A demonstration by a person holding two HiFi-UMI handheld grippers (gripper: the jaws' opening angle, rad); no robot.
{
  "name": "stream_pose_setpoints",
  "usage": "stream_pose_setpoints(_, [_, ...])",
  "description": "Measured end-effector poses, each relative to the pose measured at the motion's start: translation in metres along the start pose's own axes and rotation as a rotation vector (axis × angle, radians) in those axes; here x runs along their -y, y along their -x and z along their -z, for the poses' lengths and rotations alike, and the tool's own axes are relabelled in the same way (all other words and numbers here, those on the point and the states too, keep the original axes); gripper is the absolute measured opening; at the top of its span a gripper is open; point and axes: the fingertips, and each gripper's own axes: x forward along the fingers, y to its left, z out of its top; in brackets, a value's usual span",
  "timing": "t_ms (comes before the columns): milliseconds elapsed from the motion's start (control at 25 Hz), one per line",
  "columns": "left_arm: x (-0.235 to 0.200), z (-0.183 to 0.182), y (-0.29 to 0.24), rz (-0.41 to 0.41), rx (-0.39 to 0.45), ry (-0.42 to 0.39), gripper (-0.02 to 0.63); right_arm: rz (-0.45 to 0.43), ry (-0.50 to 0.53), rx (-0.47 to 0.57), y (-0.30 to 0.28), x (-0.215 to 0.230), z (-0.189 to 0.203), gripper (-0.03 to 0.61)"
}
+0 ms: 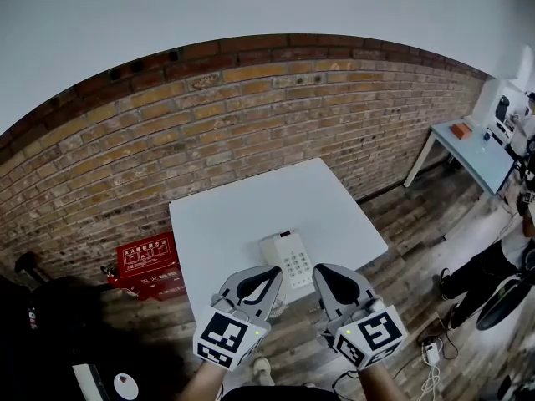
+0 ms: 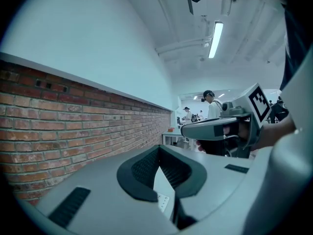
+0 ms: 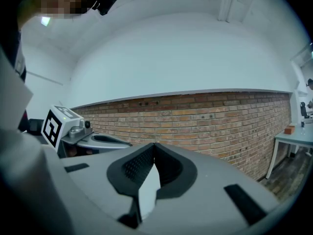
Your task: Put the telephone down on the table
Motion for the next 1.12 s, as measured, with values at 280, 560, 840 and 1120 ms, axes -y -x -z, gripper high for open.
stream_pose_setpoints(280, [0.046, -0.008, 0.003, -0.035, -0.010, -0.016, 0.008, -0.034, 0.003, 0.015, 0.042, 0.004, -0.001, 0.012])
stream_pose_setpoints(560, [0.082, -0.020, 0.019, -0.137, 0.014, -0.035, 0.008, -0.087, 0.003, 0.037, 0.084, 0.005, -0.001, 0.012])
stream_pose_setpoints(840, [0.119, -0.026, 0.037, -0.211, 0.026, -0.051, 0.008, -0.141, 0.033, 0.050, 0.123, -0.001, 0.001, 0.012])
stream_pose_setpoints(1120, [0.159, -0.022, 0.051, -0.265, 0.013, -0.056, 0.008, -0.180, 0.034, 0.055, 0.164, -0.005, 0.009, 0.012])
